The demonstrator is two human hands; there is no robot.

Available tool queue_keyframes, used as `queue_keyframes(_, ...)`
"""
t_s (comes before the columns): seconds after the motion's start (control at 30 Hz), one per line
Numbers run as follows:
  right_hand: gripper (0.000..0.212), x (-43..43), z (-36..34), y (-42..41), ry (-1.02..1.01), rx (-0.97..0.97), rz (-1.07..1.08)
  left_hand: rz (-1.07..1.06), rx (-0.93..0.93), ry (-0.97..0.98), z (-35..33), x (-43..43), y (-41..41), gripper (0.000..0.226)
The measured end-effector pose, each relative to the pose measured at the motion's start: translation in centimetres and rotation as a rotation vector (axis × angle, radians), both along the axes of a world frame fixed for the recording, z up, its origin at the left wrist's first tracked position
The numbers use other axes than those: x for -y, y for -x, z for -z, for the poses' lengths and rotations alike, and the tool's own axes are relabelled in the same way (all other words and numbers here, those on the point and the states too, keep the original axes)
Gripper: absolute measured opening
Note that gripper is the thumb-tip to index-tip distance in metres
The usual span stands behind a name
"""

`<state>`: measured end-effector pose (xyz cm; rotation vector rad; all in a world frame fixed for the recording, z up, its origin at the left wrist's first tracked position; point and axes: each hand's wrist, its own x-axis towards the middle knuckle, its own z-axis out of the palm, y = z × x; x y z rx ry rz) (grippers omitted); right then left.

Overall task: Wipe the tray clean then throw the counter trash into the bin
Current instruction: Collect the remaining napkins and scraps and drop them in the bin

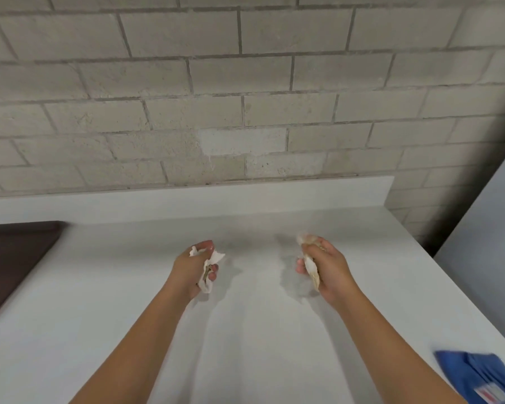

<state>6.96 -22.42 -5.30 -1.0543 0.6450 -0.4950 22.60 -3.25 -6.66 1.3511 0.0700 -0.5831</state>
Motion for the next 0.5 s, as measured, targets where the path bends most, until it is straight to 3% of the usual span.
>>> queue_keyframes(0.2,0.019,-2.6,-0.9,8.1,0.033,-0.011,-0.018,0.152,0.021,-0.018,-1.2,-1.9,8.5,0.022)
queue_keyframes(0.5,0.017,-6.2,-2.0,24.5,0.099,-0.083,-0.096,0.366,-0.111,0.068,-3.3,-1.0,27.5,0.038)
